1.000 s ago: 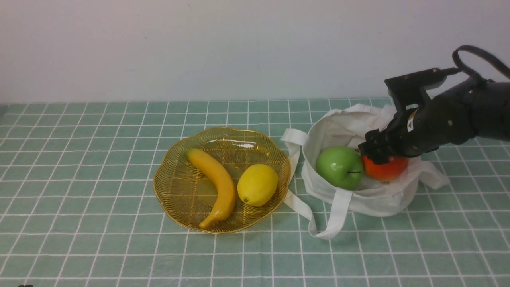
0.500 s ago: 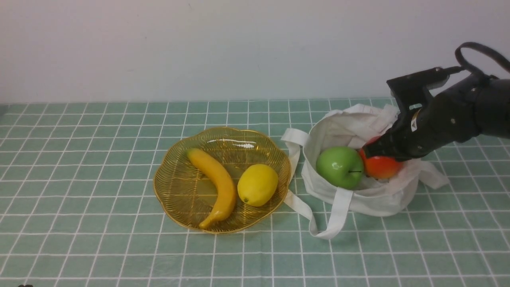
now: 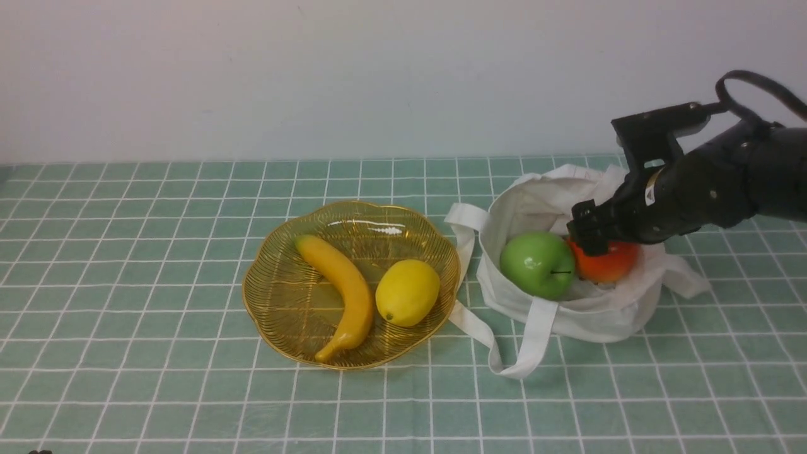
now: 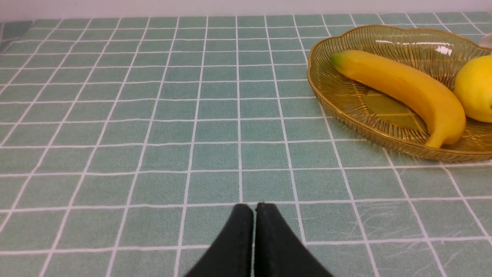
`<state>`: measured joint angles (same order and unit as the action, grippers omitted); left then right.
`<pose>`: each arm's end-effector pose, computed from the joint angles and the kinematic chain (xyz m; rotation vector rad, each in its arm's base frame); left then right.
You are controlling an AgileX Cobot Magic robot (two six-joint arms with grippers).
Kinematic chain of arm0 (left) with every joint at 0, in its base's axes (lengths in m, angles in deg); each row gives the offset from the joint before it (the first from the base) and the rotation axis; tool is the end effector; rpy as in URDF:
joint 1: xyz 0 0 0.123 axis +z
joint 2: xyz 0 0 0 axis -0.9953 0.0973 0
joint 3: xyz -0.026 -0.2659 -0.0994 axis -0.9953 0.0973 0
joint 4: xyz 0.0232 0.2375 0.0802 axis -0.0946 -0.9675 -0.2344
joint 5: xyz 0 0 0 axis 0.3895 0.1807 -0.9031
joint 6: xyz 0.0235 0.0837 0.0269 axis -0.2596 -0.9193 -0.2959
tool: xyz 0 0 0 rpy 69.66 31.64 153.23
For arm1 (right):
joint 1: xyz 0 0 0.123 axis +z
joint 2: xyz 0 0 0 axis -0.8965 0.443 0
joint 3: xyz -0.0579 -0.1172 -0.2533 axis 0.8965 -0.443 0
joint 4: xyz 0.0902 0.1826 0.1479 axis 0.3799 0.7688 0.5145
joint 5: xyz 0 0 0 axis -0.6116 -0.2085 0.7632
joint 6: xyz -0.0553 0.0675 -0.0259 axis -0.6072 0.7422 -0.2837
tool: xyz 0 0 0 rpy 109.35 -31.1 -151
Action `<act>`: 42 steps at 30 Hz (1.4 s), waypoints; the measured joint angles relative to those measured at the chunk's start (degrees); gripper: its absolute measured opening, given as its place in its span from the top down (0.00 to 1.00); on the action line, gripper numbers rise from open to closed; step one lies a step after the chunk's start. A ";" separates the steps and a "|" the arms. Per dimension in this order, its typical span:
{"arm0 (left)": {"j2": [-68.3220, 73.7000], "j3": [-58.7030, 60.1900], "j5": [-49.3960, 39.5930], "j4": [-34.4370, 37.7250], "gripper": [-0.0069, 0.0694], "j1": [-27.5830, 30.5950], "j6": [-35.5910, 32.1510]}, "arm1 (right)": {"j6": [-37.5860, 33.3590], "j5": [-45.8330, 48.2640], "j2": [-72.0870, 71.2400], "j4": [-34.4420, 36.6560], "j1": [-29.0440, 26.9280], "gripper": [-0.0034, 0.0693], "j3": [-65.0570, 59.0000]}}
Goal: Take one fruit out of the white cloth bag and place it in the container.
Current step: 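Reach into the cloth bag and grasp a fruit with the right gripper, then move the held fruit onto the glass plate with the right gripper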
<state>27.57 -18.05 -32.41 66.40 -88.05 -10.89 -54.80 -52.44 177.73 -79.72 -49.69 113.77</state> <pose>0.0523 -0.0022 0.1701 0.0239 1.8832 -0.0518 0.3814 0.0831 0.1863 -0.2705 2.5641 -0.0770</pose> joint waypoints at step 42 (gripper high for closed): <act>0.00 0.00 0.00 0.00 0.92 0.00 0.00 | 0.78 1.50 -17.26 2.33 2.53 0.12 0.00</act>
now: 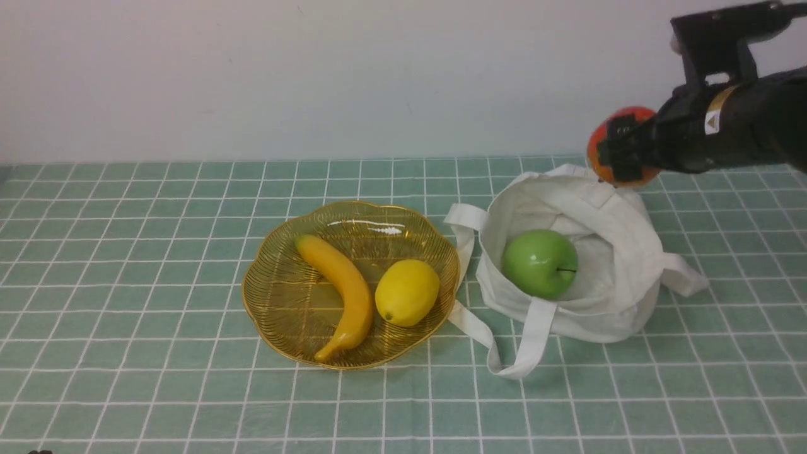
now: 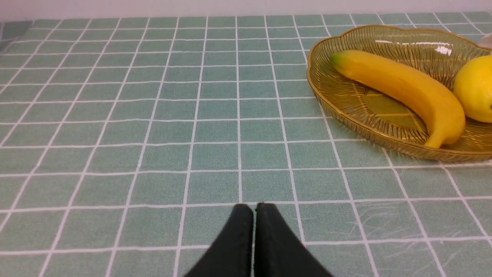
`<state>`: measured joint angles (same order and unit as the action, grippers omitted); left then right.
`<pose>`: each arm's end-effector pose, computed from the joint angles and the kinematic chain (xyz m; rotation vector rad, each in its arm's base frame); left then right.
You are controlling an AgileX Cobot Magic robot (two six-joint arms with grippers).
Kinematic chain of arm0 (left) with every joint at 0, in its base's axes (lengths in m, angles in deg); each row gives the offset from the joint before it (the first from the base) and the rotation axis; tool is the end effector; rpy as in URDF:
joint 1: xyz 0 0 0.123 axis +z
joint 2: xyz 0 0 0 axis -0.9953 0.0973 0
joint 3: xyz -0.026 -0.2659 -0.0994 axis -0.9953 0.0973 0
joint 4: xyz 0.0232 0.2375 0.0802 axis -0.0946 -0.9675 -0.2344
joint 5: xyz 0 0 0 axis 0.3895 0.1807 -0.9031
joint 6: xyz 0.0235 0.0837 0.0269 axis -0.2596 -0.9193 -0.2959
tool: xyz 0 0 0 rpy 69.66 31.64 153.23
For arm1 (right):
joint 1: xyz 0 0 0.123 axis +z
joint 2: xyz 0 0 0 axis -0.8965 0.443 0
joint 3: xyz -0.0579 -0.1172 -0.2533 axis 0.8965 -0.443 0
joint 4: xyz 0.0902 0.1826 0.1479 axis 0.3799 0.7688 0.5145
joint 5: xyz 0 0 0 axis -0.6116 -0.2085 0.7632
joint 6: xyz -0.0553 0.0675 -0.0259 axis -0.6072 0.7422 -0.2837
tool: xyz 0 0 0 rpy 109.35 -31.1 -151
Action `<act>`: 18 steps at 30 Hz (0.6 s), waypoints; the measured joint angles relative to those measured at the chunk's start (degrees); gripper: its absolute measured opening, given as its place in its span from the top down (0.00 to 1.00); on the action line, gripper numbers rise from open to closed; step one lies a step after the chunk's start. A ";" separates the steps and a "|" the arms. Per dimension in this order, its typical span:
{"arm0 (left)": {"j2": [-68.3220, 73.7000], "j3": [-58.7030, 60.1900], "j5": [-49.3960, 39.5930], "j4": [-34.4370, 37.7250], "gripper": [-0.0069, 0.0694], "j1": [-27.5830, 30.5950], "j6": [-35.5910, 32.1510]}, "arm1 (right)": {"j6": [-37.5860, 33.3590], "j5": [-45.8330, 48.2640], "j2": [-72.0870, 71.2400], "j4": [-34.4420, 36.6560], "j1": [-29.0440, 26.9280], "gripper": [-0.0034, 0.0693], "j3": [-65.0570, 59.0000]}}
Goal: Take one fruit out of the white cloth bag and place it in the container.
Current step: 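Move the held fruit onto the glass plate with the right gripper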
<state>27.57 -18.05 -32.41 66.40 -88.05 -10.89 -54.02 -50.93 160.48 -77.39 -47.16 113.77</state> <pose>0.0523 -0.0022 0.1701 0.0239 1.8832 -0.0518 0.3405 0.0900 0.2970 -0.2150 2.3029 0.0367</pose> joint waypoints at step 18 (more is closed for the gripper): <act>0.00 0.00 0.00 0.00 0.92 0.00 0.00 | -7.53 -24.18 14.68 7.94 25.01 0.12 0.00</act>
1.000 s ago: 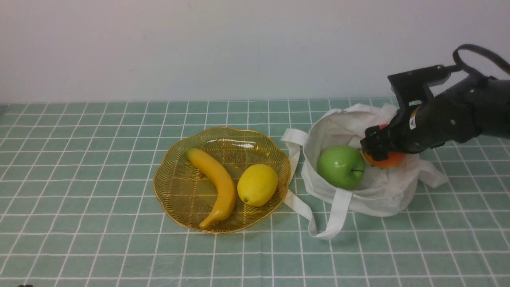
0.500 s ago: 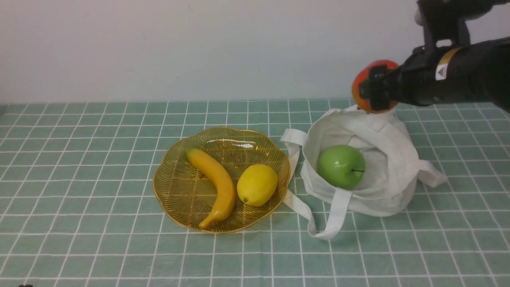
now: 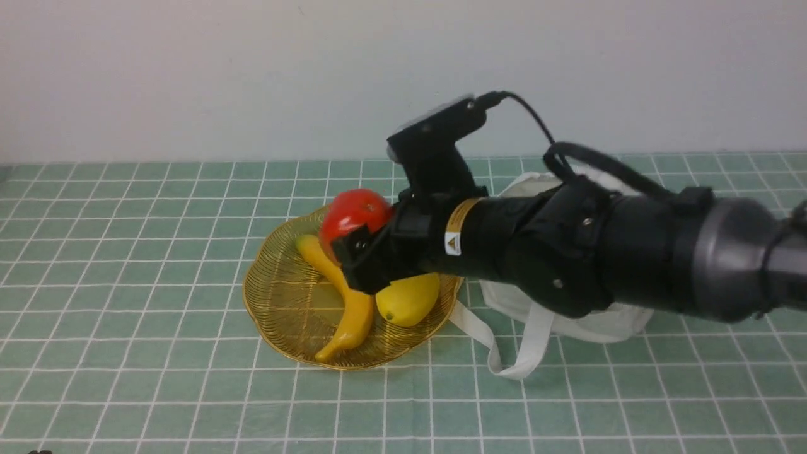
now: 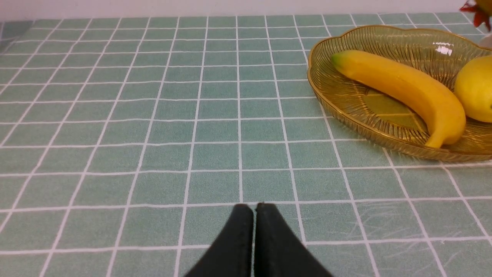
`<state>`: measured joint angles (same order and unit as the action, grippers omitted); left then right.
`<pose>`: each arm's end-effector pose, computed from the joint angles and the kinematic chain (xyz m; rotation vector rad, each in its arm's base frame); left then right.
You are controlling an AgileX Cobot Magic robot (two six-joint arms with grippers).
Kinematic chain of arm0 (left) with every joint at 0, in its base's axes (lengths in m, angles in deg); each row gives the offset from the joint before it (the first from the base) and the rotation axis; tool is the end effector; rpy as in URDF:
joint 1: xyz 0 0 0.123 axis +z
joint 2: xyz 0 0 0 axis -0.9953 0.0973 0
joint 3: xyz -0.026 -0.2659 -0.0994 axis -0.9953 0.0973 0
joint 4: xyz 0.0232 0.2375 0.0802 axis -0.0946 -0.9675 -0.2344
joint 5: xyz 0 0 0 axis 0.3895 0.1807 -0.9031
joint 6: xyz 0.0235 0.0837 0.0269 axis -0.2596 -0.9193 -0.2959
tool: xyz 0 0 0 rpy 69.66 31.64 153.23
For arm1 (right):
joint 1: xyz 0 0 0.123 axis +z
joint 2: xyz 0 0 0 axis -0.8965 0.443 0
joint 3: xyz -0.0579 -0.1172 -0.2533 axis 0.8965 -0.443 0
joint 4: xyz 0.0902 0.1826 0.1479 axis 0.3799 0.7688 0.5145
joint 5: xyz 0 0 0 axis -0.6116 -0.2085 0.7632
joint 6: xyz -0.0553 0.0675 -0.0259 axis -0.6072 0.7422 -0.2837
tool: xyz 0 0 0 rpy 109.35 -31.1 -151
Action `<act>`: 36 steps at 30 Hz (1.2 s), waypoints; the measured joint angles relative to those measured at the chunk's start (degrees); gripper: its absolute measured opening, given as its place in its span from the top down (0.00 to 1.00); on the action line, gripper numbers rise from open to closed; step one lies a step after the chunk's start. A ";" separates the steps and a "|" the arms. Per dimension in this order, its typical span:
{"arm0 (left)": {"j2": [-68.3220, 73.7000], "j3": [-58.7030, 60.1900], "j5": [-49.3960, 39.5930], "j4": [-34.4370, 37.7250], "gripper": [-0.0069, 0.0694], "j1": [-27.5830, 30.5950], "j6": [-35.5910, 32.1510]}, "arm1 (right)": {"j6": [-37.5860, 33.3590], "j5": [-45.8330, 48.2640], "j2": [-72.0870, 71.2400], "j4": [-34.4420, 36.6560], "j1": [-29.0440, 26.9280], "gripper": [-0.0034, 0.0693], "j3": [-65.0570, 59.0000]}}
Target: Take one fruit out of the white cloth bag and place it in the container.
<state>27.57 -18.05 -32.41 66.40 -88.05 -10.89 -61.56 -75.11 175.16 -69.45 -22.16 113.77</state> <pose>0.0523 -0.0022 0.1701 0.0239 1.8832 -0.0518 0.3085 0.2724 0.2273 -0.7441 2.0674 0.4224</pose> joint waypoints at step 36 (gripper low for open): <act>0.00 0.00 0.00 0.00 0.92 0.00 0.00 | 1.91 13.83 -12.25 -3.74 -5.27 0.17 0.00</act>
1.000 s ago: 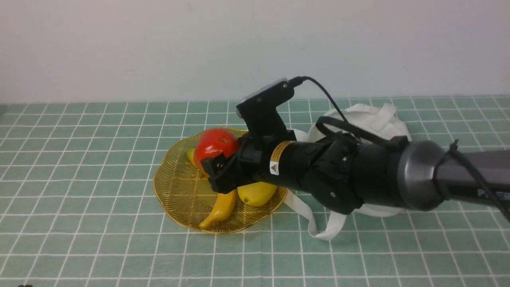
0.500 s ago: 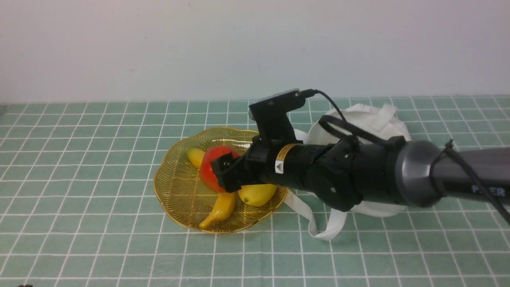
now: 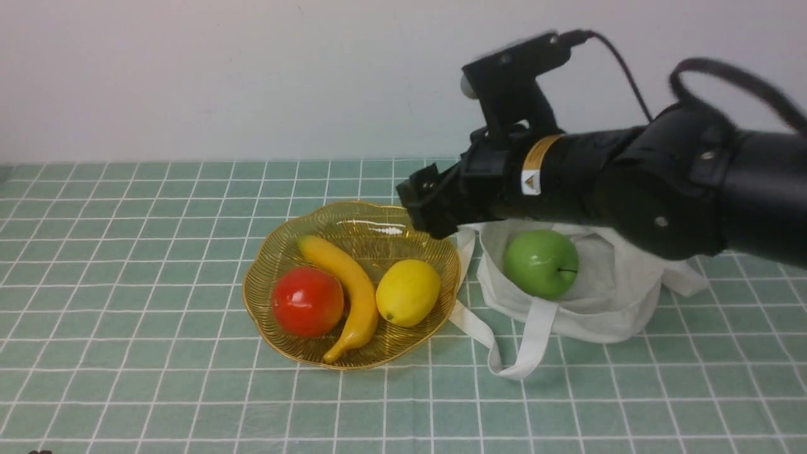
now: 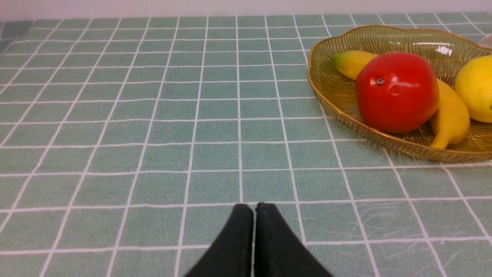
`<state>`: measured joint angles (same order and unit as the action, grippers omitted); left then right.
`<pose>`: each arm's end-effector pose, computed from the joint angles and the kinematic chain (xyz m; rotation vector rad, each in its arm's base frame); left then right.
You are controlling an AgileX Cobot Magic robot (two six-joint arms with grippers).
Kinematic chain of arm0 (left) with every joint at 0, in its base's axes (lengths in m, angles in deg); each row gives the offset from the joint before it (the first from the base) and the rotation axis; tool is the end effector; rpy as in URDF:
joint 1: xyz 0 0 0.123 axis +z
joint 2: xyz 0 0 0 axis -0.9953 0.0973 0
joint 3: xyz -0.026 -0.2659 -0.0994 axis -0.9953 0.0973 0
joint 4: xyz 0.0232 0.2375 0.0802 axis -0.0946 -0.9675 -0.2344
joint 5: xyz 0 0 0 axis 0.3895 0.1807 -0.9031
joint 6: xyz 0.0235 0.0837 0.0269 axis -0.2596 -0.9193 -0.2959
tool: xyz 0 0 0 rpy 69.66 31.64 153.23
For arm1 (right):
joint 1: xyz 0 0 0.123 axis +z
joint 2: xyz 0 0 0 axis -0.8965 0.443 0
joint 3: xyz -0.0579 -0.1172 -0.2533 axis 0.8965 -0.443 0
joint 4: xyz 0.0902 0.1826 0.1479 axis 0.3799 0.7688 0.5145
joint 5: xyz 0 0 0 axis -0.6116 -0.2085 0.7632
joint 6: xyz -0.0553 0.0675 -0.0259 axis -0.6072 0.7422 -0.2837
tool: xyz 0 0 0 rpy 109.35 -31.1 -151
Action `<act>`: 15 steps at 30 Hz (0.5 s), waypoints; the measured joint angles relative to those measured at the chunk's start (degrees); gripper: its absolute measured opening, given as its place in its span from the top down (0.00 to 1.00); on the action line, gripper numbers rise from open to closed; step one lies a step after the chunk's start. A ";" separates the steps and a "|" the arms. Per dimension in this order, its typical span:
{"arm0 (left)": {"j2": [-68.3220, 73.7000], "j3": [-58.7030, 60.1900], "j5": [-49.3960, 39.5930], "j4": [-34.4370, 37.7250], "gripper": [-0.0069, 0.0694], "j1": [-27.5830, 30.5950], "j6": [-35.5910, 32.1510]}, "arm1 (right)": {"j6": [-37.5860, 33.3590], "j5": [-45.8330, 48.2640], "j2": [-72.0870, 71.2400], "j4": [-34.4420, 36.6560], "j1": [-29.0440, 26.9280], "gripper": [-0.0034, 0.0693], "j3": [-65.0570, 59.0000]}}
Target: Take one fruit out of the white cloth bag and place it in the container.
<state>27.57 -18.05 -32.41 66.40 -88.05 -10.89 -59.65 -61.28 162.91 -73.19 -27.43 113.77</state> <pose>0.0523 -0.0022 0.1701 0.0239 1.8832 -0.0518 0.3009 0.2147 0.2935 -0.6505 2.1063 0.3008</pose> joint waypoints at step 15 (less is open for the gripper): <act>0.00 0.00 0.00 0.00 0.92 0.00 0.00 | 0.35 39.10 -33.03 -2.60 0.00 0.95 0.00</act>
<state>27.57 -18.05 -32.41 66.40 -88.05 -10.89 -59.30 -22.18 129.88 -75.79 -27.43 113.77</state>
